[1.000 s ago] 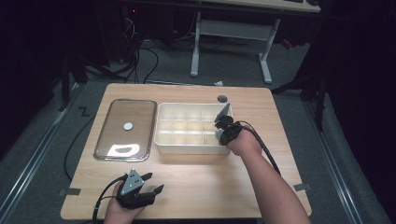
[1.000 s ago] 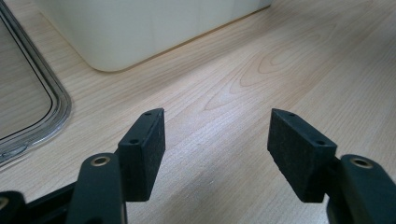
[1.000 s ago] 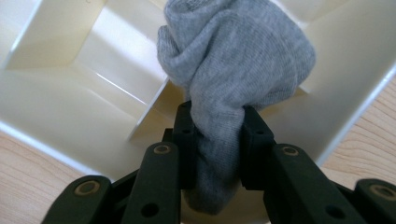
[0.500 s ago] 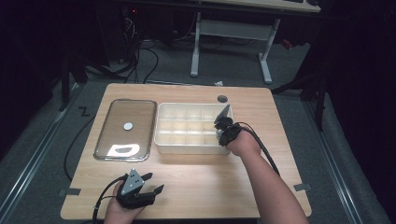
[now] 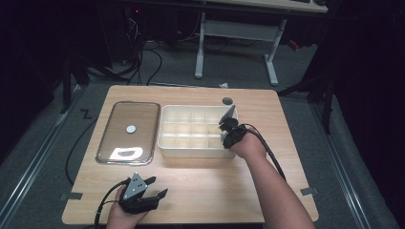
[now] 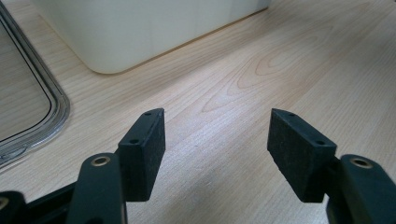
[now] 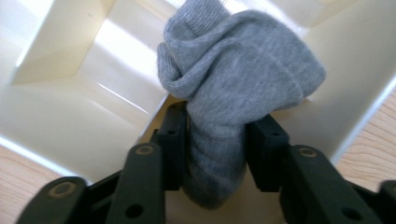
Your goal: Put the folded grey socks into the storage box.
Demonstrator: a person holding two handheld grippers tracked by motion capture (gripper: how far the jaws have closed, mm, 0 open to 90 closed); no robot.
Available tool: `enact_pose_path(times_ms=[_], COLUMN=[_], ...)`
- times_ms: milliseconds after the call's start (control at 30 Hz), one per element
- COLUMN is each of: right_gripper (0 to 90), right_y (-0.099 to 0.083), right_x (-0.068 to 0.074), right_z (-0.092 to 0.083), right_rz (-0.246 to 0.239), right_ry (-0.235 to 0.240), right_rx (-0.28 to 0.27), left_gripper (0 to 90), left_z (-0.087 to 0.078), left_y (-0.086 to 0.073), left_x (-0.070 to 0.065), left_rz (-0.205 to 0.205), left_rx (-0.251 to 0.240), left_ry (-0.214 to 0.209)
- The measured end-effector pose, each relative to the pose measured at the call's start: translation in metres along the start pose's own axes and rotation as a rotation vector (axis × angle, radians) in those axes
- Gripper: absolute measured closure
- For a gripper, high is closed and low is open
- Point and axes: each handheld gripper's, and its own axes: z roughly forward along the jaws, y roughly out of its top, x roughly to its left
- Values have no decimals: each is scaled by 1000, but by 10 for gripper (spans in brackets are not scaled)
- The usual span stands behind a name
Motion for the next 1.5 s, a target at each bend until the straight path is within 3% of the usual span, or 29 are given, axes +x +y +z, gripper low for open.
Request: enact_pose_path(times_ms=[300, 500, 567, 633, 667, 700, 1033, 1267, 1333, 1400, 1500], right_gripper=[552, 575, 633, 779, 862, 900, 900, 900, 889, 879, 862], right_y=[-4, -7, -7, -8, -8, -8, -3, -6, -7, -8, -7], right_x=[-4, -6, -6, -4, -5, -5, -5, -7, -5, -6, -7], right_z=[-14, -29, -36, -43, -46, -48, -14, -5, -10, -18, -32], right_rz=[8, 13, 7, 9, -12, -16, -6, -3, 4, -6, 21], right_ry=[20, 30, 36, 25, 20, 14, 20, 33, 31, 29, 27], right_rx=[-51, -99, -118, -142, -163, -167, -35, -40, -38, -64, -122], left_gripper=[377, 379, 380, 380, 380, 380, 380, 380, 380, 380, 380], left_z=[1, 1, 2, 2, 2, 3, 3, 4, 4, 5, 6], left_y=[0, 0, 0, 0, 0, 0, -1, -1, -1, -2, -2], left_x=[-1, -1, -2, -2, -2, -2, -2, -1, -2, -2, -4], left_rz=[2, 3, 3, 9, 10, 12, 9, 9, 11, 10, 17], left_rx=[4, 1, 1, 8, 11, 12, 11, 18, 18, 21, 26], left_ry=[-3, 1, 2, 0, -2, -2, -1, -8, -5, -7, -11])
